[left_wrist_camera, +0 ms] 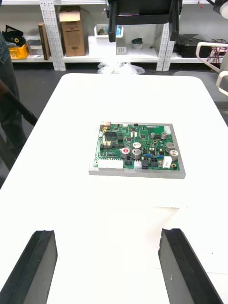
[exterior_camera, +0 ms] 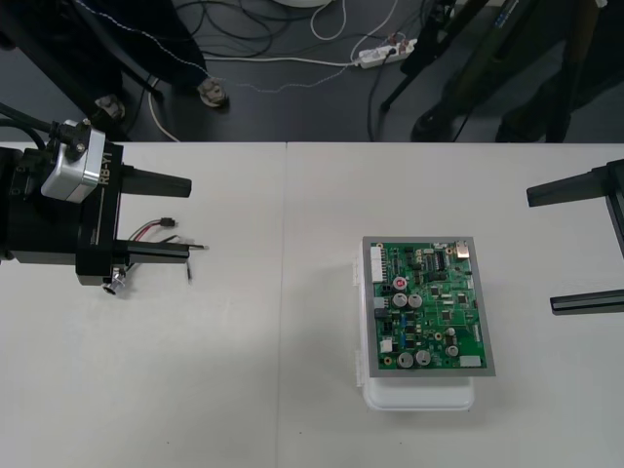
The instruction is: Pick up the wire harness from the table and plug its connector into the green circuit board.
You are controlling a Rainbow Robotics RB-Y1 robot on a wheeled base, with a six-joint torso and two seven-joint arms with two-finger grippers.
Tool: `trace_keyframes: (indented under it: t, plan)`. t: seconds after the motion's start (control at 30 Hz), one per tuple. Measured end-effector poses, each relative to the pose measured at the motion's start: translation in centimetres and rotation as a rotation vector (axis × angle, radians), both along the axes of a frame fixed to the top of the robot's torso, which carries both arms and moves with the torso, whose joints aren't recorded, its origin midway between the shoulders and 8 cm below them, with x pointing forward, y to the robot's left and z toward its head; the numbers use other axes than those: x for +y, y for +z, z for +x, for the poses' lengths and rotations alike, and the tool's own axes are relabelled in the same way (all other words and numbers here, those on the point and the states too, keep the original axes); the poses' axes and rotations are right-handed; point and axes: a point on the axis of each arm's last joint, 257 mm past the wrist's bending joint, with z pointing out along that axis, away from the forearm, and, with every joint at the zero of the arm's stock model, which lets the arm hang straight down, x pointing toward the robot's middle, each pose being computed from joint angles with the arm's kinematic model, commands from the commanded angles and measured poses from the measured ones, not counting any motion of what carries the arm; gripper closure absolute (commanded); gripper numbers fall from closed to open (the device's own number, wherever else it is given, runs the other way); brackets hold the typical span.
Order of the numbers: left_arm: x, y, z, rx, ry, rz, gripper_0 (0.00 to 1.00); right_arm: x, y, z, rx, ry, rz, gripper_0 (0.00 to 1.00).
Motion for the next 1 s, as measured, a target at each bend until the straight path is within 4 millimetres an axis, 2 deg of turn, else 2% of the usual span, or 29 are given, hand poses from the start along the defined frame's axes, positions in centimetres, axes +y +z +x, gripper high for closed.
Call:
trace_keyframes:
  t: [0.87,1.0]
  plan:
    - [0.00,0.00,0.00,0.000,0.000,0.000,0.37,0.00,0.00,0.00,0.000,0.000,0.000,0.00]
    - [0.00,0.00,0.00,0.000,0.000,0.000,0.33,0.00,0.00,0.00,0.000,0.000,0.000,0.00]
